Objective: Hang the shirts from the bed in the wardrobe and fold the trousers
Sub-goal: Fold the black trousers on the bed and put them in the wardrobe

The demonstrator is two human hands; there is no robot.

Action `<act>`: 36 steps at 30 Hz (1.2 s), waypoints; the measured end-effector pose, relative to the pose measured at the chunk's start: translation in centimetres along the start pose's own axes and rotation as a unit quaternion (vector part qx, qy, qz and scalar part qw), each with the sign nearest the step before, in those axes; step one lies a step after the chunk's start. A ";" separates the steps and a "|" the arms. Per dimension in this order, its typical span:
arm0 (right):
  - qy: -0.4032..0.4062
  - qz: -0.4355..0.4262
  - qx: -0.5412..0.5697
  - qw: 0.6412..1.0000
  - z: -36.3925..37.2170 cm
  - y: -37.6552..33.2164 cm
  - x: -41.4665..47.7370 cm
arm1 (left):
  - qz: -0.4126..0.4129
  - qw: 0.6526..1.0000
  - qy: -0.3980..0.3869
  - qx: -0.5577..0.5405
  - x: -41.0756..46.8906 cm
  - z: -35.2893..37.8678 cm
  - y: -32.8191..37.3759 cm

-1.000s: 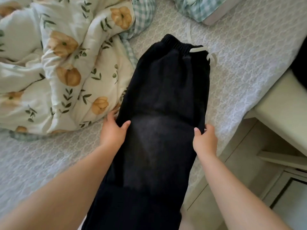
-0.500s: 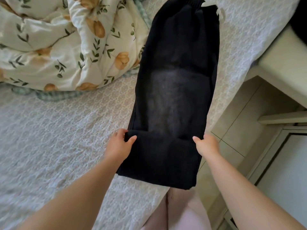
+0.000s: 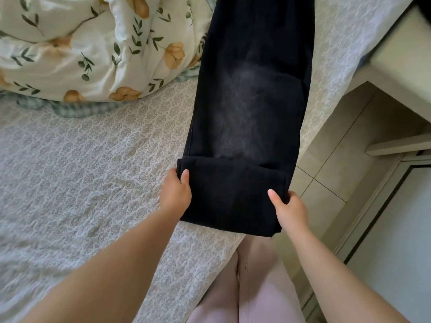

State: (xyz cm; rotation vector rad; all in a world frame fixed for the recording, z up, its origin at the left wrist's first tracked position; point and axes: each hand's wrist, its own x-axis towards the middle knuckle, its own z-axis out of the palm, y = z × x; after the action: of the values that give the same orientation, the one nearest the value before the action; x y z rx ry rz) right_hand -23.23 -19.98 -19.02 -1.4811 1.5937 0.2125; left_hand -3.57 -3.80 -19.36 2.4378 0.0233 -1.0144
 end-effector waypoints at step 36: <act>-0.011 -0.103 -0.025 0.994 -4.3 -9.5 7.4 | 0.099 0.990 -0.103 -0.003 6.3 -3.1 9.4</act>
State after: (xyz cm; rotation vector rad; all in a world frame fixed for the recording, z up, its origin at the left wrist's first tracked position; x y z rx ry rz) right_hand -16.09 -30.52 -17.56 -1.6646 1.4154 0.1499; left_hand 4.86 -11.70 -17.61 2.2648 -0.2799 -1.1650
